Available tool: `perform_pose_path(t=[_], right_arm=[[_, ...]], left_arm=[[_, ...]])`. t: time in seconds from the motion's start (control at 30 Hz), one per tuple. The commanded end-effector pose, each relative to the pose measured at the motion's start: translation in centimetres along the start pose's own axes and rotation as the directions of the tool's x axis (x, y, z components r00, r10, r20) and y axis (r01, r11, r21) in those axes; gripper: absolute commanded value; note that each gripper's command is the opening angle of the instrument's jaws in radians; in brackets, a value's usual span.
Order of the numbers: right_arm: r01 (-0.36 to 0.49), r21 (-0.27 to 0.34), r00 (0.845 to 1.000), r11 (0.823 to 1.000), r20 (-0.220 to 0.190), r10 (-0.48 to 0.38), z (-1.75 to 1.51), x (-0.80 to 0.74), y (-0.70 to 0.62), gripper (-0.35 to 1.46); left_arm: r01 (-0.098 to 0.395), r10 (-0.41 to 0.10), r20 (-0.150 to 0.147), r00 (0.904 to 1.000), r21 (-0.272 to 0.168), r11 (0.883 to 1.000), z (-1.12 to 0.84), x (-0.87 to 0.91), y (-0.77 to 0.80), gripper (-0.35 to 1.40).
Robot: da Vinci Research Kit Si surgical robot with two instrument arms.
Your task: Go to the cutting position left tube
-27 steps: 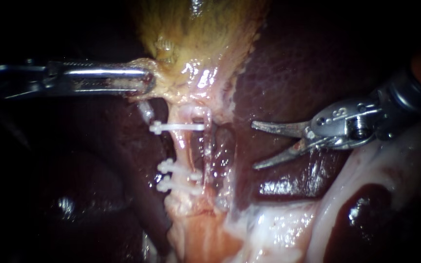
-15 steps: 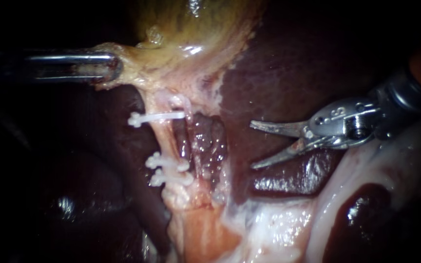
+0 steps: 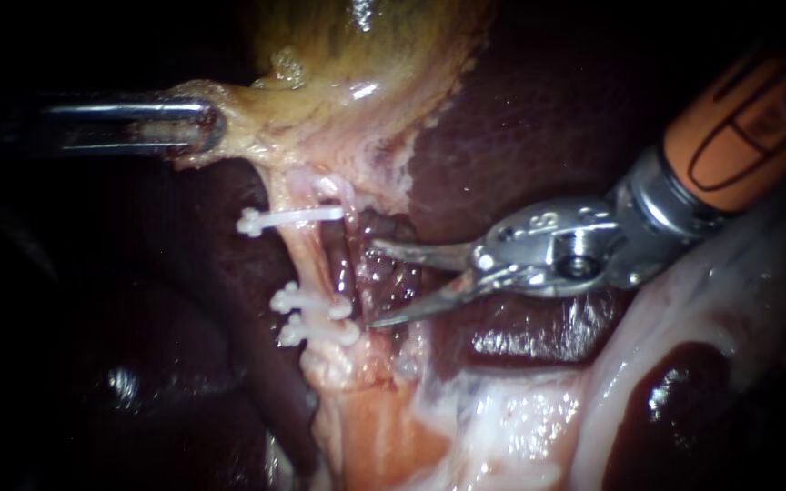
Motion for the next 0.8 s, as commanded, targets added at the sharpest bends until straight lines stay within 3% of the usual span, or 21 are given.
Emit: perform_pose_path(t=[0.03, 0.23, 0.47, 0.6, 0.8], right_arm=[[-0.003, 0.005, 1.0, 1.0, 0.004, 0.003, 0.04, -0.01, 0.01, 1.43], [-0.027, 0.018, 1.0, 0.999, 0.01, 0.027, 0.28, -0.12, 0.14, 1.43], [-0.053, 0.038, 0.998, 0.998, 0.019, 0.052, 0.55, -0.25, 0.39, 1.43], [-0.078, 0.069, 0.997, 0.995, 0.031, 0.076, 0.75, -0.22, 0.49, 1.43], [-0.11, 0.124, 0.994, 0.986, 0.013, 0.11, 1.1, -0.11, 0.52, 1.43]], left_arm=[[0.0, 0.0, 0.0, 1.0, 0.001, 1.0, 0.0, 0.0, 0.0, -0.35], [0.0, 0.0, -0.001, 1.0, 0.002, 1.0, 0.01, -0.01, 0.02, -0.35], [0.0, 0.0, -0.002, 1.0, 0.006, 1.0, 0.02, -0.01, 0.03, -0.35], [0.0, 0.0, -0.002, 1.0, 0.007, 1.0, 0.03, -0.01, 0.04, -0.35], [0.0, 0.0, -0.003, 1.0, 0.007, 1.0, 0.03, -0.01, 0.04, -0.35]])
